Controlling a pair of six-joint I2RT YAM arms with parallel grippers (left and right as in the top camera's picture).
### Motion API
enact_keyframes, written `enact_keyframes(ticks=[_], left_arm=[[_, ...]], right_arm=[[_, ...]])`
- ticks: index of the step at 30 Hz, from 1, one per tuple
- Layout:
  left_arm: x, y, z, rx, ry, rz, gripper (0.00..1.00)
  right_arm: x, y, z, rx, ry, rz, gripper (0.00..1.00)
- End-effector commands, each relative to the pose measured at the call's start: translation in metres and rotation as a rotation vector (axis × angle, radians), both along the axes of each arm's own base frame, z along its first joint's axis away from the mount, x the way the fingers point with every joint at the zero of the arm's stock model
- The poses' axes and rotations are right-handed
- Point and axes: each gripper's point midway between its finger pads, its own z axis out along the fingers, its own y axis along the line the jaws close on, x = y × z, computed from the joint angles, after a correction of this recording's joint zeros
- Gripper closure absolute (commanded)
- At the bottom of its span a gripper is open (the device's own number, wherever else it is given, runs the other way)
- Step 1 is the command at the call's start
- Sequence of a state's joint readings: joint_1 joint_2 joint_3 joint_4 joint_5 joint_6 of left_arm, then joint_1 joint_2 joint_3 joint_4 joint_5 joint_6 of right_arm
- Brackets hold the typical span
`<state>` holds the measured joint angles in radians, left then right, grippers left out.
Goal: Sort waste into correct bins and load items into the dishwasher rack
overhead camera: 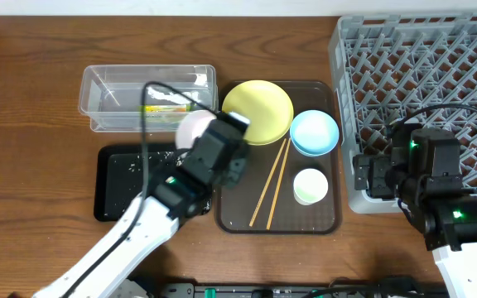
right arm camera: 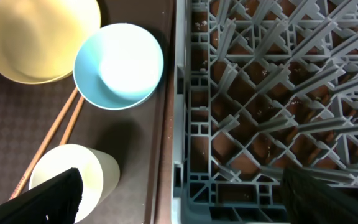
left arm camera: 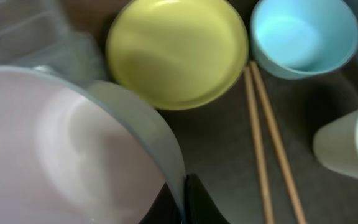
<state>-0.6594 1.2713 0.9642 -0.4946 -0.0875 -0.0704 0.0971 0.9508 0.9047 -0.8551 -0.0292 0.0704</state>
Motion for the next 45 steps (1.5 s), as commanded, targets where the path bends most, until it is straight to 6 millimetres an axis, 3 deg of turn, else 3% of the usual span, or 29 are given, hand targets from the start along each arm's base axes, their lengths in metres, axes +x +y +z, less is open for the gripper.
enact_keyframes(ticks=[1, 3, 6, 13, 18, 21, 22, 25, 27, 33, 36, 40, 45], left_arm=[[-0.005, -0.028, -0.009, -0.062, 0.060, -0.094, 0.94], [-0.011, -0.046, -0.026, -0.110, 0.137, -0.138, 0.94], [-0.018, -0.056, -0.045, -0.115, 0.214, -0.175, 0.94], [-0.030, -0.069, -0.085, -0.061, 0.314, -0.210, 0.94], [-0.039, -0.074, -0.100, -0.033, 0.350, -0.229, 0.94], [-0.044, -0.079, -0.100, -0.030, 0.352, -0.247, 0.83], [-0.045, -0.080, -0.099, -0.030, 0.350, -0.251, 0.71], [-0.045, -0.082, -0.092, -0.042, 0.333, -0.257, 0.50], [-0.042, -0.083, -0.078, -0.066, 0.302, -0.260, 0.42], [-0.030, -0.095, -0.019, -0.208, 0.158, -0.250, 0.41], [-0.023, -0.103, -0.006, -0.278, 0.131, -0.213, 0.41], [-0.017, -0.111, -0.017, -0.321, 0.173, -0.149, 0.41], [-0.024, -0.130, -0.050, -0.336, 0.275, -0.142, 0.42]], right_arm=[[0.003, 0.002, 0.009, 0.000, -0.023, 0.006, 0.01], [0.003, 0.002, 0.009, 0.000, -0.023, 0.006, 0.01], [0.003, 0.002, 0.009, 0.000, -0.023, 0.006, 0.01], [0.003, 0.002, 0.010, 0.000, -0.026, 0.006, 0.01], [0.003, 0.002, 0.010, 0.000, -0.026, 0.006, 0.01], [0.003, 0.002, 0.010, 0.000, -0.028, 0.006, 0.01], [0.003, 0.002, 0.010, 0.000, -0.027, 0.006, 0.01], [0.003, 0.002, 0.010, 0.000, -0.027, 0.006, 0.01], [0.003, 0.002, 0.010, 0.000, -0.027, 0.006, 0.01], [0.004, 0.002, 0.010, 0.000, -0.028, 0.006, 0.01], [0.003, 0.002, 0.010, 0.000, -0.027, 0.006, 0.01], [0.003, 0.002, 0.010, 0.000, -0.027, 0.006, 0.01], [0.003, 0.002, 0.010, 0.000, -0.026, 0.006, 0.01]])
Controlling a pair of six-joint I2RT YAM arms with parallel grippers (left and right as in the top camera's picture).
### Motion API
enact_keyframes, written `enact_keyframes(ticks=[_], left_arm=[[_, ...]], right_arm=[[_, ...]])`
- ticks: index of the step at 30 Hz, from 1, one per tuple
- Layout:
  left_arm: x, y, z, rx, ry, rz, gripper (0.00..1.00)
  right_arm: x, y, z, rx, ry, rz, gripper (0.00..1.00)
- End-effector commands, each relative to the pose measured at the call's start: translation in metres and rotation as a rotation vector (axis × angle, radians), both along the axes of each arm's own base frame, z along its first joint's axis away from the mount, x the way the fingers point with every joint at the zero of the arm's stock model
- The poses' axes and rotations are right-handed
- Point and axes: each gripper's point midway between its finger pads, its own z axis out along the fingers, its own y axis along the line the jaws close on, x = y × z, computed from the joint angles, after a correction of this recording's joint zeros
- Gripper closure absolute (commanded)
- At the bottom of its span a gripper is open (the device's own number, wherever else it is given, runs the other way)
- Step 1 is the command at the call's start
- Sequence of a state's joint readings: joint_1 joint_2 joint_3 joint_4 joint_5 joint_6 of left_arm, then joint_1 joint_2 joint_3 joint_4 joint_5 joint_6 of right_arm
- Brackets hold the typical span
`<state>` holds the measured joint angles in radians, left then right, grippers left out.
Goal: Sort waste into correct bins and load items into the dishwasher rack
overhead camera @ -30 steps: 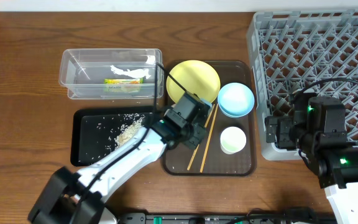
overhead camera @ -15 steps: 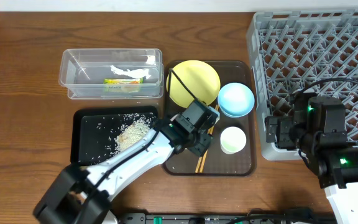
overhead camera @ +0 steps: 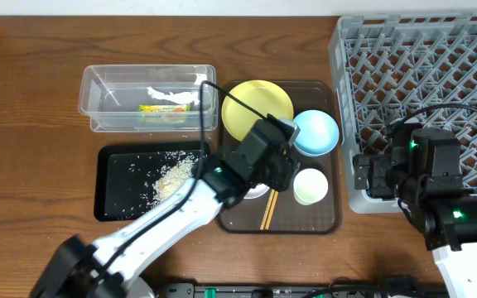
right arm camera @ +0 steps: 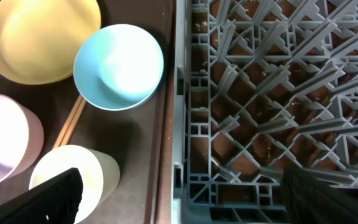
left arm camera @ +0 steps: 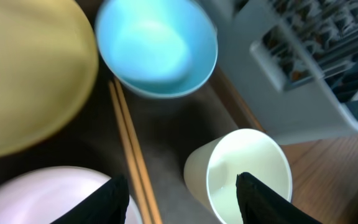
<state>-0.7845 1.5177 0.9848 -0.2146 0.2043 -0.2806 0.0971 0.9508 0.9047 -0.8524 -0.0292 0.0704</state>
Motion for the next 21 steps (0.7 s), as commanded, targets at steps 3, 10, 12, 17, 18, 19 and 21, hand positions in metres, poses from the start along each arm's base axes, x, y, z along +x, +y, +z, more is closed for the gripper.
enact_keyframes(ticks=[3, 10, 12, 17, 18, 19, 21], left_arm=[[-0.015, -0.025, -0.036, -0.011, 0.129, -0.037, 0.48], [-0.019, -0.025, -0.059, 0.033, 0.175, -0.035, 0.92], [-0.016, -0.023, -0.048, 0.013, 0.158, -0.027, 0.94], [0.000, -0.009, 0.008, -0.089, 0.071, 0.025, 0.94], [0.005, -0.003, 0.022, -0.118, 0.054, 0.050, 0.94], [0.012, 0.006, 0.037, -0.153, 0.038, 0.090, 0.94], [0.024, 0.026, 0.061, -0.226, 0.047, 0.200, 0.94]], right_arm=[[0.003, 0.002, 0.009, 0.000, -0.023, 0.006, 0.01], [0.002, 0.002, 0.009, -0.001, -0.019, 0.006, 0.01], [0.002, 0.002, 0.009, -0.001, -0.020, 0.006, 0.01], [0.004, -0.002, 0.010, -0.018, -0.031, -0.009, 0.01], [0.005, -0.003, 0.011, -0.021, -0.034, -0.013, 0.01], [0.006, -0.003, 0.011, -0.016, -0.039, -0.019, 0.01], [0.009, -0.002, 0.014, 0.016, -0.054, -0.046, 0.01]])
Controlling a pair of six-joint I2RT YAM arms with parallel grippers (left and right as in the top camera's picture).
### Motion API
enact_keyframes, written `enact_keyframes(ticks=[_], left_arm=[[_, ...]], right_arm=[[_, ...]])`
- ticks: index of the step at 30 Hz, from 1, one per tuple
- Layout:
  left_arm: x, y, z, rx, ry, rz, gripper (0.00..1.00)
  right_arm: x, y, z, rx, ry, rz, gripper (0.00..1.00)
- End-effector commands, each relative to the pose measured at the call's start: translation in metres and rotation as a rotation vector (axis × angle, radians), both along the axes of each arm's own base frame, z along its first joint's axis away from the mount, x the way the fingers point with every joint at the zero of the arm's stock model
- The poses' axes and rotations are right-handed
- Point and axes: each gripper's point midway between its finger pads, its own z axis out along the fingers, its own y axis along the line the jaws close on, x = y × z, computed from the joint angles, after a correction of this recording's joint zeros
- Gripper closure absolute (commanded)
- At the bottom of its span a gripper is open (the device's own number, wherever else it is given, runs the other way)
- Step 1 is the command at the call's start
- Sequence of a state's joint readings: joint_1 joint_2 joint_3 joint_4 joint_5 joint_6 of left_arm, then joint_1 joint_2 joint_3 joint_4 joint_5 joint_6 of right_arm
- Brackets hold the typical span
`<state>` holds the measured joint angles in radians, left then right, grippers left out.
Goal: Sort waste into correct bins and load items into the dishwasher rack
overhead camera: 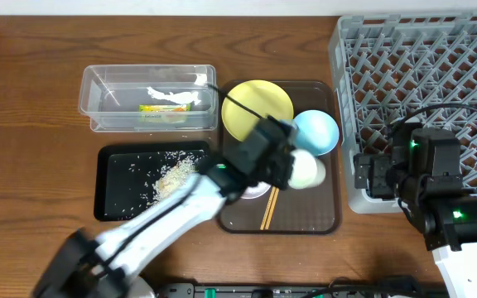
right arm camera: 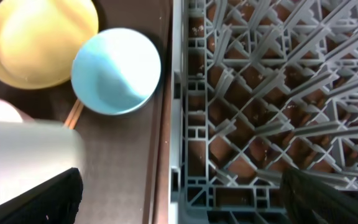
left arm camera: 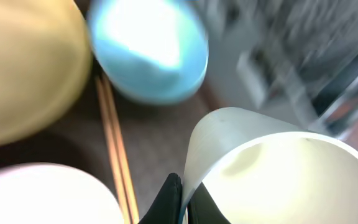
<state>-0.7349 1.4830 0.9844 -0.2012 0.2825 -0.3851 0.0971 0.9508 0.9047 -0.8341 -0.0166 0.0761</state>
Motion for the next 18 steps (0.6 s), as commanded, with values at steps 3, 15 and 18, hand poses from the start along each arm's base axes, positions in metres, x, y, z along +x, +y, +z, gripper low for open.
enact_keyframes(ticks=[3, 15, 18], left_arm=[[0.033, 0.058, 0.063, -0.240, 0.113, 0.362, 0.94], [0.023, 0.067, 0.137, -0.740, 0.437, -0.007, 0.94], [0.013, 0.064, 0.141, -0.760, 0.470, -0.093, 0.94]], right_arm=[[0.013, 0.011, 0.015, 0.089, -0.051, -0.022, 0.01], [0.010, 0.146, 0.043, 0.717, -0.024, 0.694, 0.01], [0.007, 0.162, 0.060, 0.842, -0.083, 0.880, 0.01]])
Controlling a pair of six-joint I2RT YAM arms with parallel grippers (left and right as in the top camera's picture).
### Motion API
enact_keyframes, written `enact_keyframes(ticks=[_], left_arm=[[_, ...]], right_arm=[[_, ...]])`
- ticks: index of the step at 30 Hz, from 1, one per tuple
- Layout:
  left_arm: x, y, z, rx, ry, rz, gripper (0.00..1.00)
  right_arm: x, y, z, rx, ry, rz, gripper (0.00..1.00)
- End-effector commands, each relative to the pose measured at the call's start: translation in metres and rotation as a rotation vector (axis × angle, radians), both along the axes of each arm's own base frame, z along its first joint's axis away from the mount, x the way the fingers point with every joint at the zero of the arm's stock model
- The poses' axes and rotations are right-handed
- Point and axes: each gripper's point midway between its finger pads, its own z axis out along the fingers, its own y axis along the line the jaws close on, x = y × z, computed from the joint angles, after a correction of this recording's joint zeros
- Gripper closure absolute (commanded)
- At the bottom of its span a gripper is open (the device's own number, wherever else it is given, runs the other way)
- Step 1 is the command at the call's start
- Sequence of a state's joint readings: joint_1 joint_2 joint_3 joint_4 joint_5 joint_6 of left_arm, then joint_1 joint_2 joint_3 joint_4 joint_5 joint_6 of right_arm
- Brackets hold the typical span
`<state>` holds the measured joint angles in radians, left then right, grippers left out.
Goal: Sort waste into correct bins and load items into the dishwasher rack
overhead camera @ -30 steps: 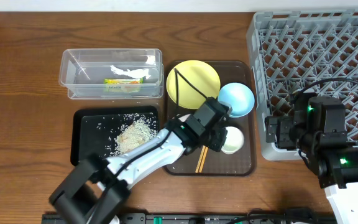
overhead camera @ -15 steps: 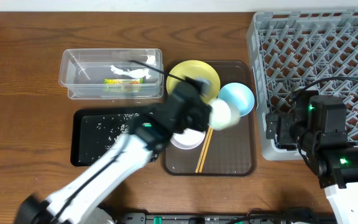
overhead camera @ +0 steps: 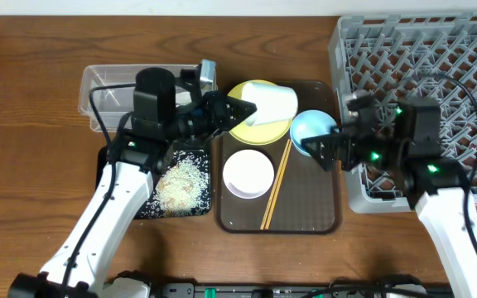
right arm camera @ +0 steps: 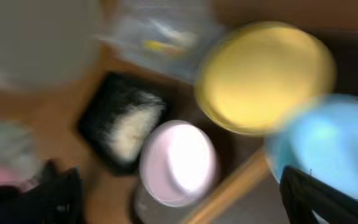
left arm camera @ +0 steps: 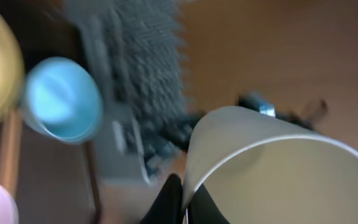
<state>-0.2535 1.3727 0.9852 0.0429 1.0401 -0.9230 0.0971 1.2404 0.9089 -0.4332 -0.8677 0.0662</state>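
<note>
My left gripper (overhead camera: pixel 240 110) is shut on the rim of the cream cup (overhead camera: pixel 272 103), which is held on its side in the air over the yellow plate (overhead camera: pixel 247 128). The left wrist view is blurred, with the left gripper (left arm camera: pixel 182 196) pinching the cup (left arm camera: pixel 278 168) wall. My right gripper (overhead camera: pixel 315 149) reaches left over the brown tray (overhead camera: pixel 321 219), open, right beside the blue bowl (overhead camera: pixel 315 126). In the blurred right wrist view the right gripper (right arm camera: pixel 191 199) holds nothing. The pink bowl (overhead camera: pixel 248 174) and the chopsticks (overhead camera: pixel 277 186) lie on the tray.
The grey dishwasher rack (overhead camera: pixel 437 50) fills the right side. A black tray (overhead camera: pixel 114 178) holding a rice pile (overhead camera: pixel 176 180) sits left of the brown tray. Behind it stands a clear container (overhead camera: pixel 106 95) with wrappers inside.
The left gripper has moved the cream cup from low over the tray up and back, and the cup now lies tipped sideways over the yellow plate. The right arm has swung left from the rack to the blue bowl.
First the left gripper held the pink bowl near the clear container. Then rice lay in the black tray, the pink bowl stood on the brown tray and the gripper was open over the cream cup. It then gripped the cup's rim; now the cup is raised and tipped.
</note>
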Motion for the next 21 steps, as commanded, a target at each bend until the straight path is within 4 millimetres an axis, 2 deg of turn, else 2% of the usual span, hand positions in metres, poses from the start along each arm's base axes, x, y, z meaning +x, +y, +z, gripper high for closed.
enact_keyframes(ticks=[1, 4, 8, 12, 21], left_arm=[[-0.034, -0.009, 0.018, -0.109, 0.040, -0.223, 0.94], [-0.037, -0.010, 0.018, -0.115, 0.043, -0.242, 0.94], [-0.036, -0.010, 0.018, -0.115, 0.042, -0.242, 0.94], [-0.031, -0.009, 0.016, -0.102, 0.040, -0.212, 0.94], [-0.034, -0.015, 0.014, -0.094, 0.041, -0.215, 0.94]], right_arm=[[-0.029, 0.033, 0.041, 0.263, -0.081, 0.329, 0.01], [-0.029, 0.039, 0.053, 0.348, -0.149, 0.436, 0.04], [-0.022, 0.040, 0.057, 0.365, -0.161, 0.445, 0.04], [-0.036, 0.040, 0.075, 0.420, -0.227, 0.554, 0.05], [-0.034, 0.051, 0.085, 0.415, -0.246, 0.566, 0.10]])
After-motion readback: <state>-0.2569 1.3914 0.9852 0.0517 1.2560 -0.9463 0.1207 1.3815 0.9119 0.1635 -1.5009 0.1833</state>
